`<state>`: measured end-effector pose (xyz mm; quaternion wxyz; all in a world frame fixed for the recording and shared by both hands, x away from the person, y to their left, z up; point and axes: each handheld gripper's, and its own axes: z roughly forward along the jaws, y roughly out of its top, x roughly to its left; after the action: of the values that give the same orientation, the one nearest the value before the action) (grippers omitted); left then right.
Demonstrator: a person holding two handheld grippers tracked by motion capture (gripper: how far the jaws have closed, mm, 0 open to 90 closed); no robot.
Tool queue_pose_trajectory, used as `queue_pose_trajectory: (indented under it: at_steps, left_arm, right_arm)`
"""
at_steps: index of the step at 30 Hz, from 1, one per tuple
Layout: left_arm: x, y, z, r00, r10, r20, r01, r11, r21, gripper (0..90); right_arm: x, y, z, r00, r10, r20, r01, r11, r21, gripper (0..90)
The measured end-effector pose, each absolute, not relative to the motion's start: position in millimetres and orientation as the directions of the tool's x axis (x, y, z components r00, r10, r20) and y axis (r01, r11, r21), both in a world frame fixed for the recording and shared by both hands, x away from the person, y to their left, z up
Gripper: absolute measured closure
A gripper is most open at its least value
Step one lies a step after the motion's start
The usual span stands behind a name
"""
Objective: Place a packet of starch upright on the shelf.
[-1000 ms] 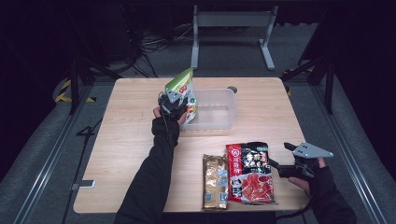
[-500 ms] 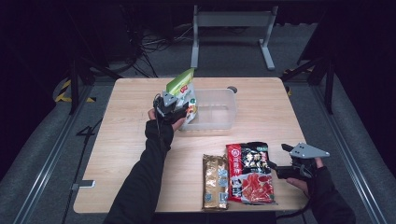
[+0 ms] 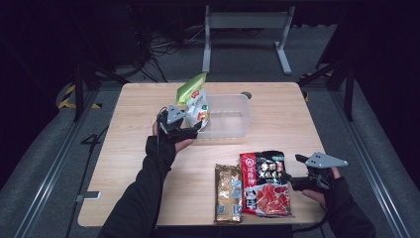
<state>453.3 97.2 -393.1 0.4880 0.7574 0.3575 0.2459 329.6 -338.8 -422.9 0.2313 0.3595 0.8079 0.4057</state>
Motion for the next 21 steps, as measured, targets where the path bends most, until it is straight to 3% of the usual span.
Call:
queue_pose_trajectory:
  at_steps: [6, 10, 15, 18, 21]
  left_arm:
    - [437, 107, -391, 0.679, 0.734, 0.016, 0.304, -0.301, 0.904, 16.1]
    - [423, 114, -392, 0.722, 0.692, -0.003, 0.311, -0.321, 0.895, 15.6]
    - [410, 113, -401, 0.801, 0.598, -0.043, 0.337, -0.39, 0.857, 14.8]
    - [400, 111, -410, 0.837, 0.544, -0.06, 0.344, -0.439, 0.83, 14.4]
    - [394, 108, -415, 0.852, 0.52, -0.063, 0.346, -0.468, 0.814, 14.3]
  right_arm:
    - [327, -331, -418, -0.654, 0.754, -0.067, 0.39, 0.411, 0.824, 22.3]
    - [325, -321, -418, -0.686, 0.724, -0.074, 0.383, 0.446, 0.809, 31.6]
    - [323, -309, -417, -0.707, 0.703, -0.078, 0.383, 0.473, 0.793, 35.7]
    - [320, -301, -416, -0.731, 0.678, -0.069, 0.38, 0.49, 0.785, 42.8]
    - [319, -294, -416, -0.757, 0.65, -0.064, 0.376, 0.514, 0.771, 56.2]
